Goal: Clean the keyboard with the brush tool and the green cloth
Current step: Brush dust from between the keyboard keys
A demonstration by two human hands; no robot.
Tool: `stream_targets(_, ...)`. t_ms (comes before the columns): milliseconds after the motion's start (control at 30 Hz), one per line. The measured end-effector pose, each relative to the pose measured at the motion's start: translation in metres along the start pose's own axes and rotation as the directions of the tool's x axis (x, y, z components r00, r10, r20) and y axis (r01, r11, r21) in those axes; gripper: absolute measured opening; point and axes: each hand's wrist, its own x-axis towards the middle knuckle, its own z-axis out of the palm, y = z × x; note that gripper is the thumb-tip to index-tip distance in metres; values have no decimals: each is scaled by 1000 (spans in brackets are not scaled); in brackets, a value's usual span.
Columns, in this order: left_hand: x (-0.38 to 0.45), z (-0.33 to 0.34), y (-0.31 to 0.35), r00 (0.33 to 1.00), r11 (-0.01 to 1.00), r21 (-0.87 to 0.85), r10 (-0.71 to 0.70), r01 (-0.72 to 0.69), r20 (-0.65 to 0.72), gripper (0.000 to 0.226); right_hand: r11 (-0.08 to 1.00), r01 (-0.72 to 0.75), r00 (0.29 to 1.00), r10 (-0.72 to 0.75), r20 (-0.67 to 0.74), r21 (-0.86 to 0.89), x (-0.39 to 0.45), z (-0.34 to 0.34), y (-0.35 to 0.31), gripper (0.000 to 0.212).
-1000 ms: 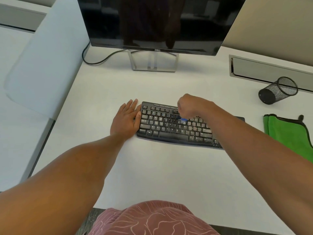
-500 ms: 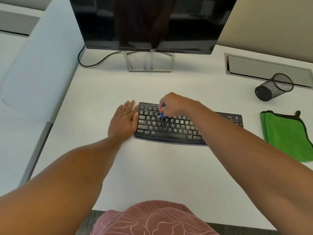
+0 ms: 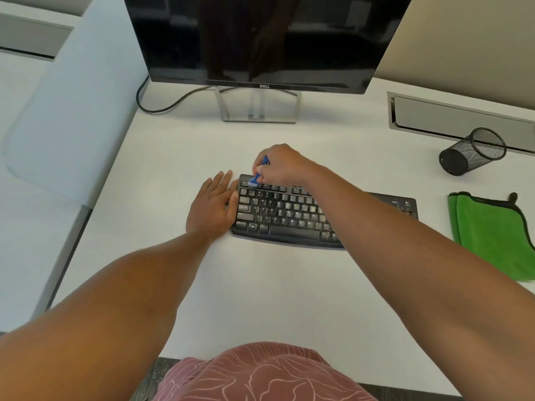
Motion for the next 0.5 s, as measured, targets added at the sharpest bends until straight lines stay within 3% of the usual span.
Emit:
stream_targets(300,0,0,0,1000,1000,-6,-5,5,1,58,999,-36,999,36,4,27,10,17,4,15)
stream_targets(433,0,0,0,1000,1000,-1,2,-2,-3,57,961,-31,997,50,64,-274,5,5,6,15)
stream_targets(500,0,1,0,1000,1000,-4,-1,1,-4,56,847,-56,982,142,124,-528,-4,-7,8,12)
